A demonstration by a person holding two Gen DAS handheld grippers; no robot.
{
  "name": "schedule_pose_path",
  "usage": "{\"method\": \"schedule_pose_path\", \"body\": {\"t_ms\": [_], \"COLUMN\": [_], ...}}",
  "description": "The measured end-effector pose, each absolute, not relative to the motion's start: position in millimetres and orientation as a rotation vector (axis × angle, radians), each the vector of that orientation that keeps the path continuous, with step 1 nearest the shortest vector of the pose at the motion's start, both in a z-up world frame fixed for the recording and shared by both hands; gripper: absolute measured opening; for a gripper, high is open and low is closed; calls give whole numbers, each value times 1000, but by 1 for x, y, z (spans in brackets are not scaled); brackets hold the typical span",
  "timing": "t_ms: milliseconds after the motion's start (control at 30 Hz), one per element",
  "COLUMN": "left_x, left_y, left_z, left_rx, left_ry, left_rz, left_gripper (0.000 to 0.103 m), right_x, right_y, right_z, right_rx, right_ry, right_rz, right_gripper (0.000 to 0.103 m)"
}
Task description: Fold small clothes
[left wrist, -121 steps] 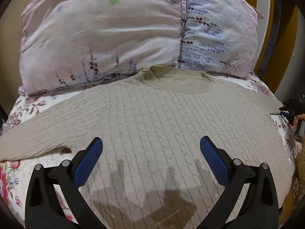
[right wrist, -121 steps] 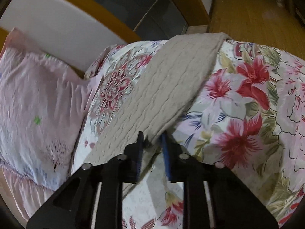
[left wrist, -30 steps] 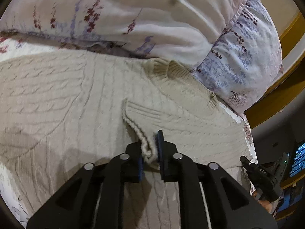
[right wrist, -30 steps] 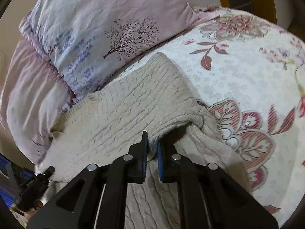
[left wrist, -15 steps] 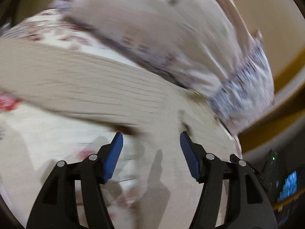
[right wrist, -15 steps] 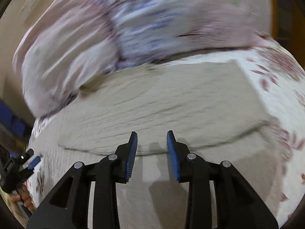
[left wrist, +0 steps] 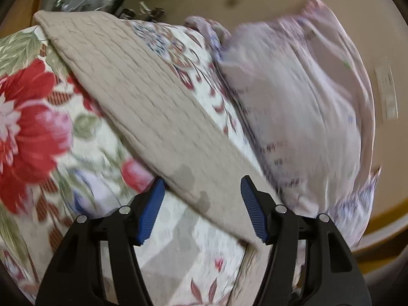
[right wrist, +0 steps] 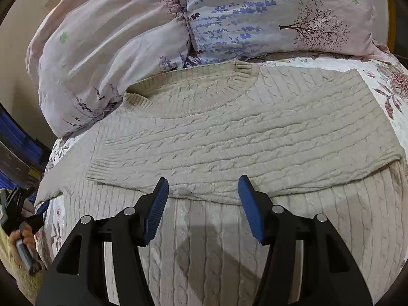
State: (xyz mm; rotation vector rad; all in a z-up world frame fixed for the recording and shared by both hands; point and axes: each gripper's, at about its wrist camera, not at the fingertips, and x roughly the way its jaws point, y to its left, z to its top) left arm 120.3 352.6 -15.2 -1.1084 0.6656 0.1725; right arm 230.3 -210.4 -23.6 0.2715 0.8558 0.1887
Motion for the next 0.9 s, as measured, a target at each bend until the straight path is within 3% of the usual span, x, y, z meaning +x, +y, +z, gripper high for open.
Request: {"method": "schedule_pose_path", "body": {"t_ms": [167,267,333,633,900], "left_x": [119,121,126,141,183], "left_y": [377,385,388,351,229], "left_z": [-19,-22,-24,29,84], "left_rx": [-1208,-1208,-1210,-1093,-889], "left_ry": [630,631,642,530,528], "left_rz": [233,251,247,113,-197], "left_gripper": [48,30,9,5,5], "right_x": [228,229,228,221,212], "right_y": [-210,-212,-214,-222,-232], "right_z": [-24,-24,-24,-20,-13], "right_rx": [283,292,297,326,329], "right_ry": [856,853,850,829,795], "right_rz": [207,218,225,248,245], "right_gripper": [59,59,59,59,59]}}
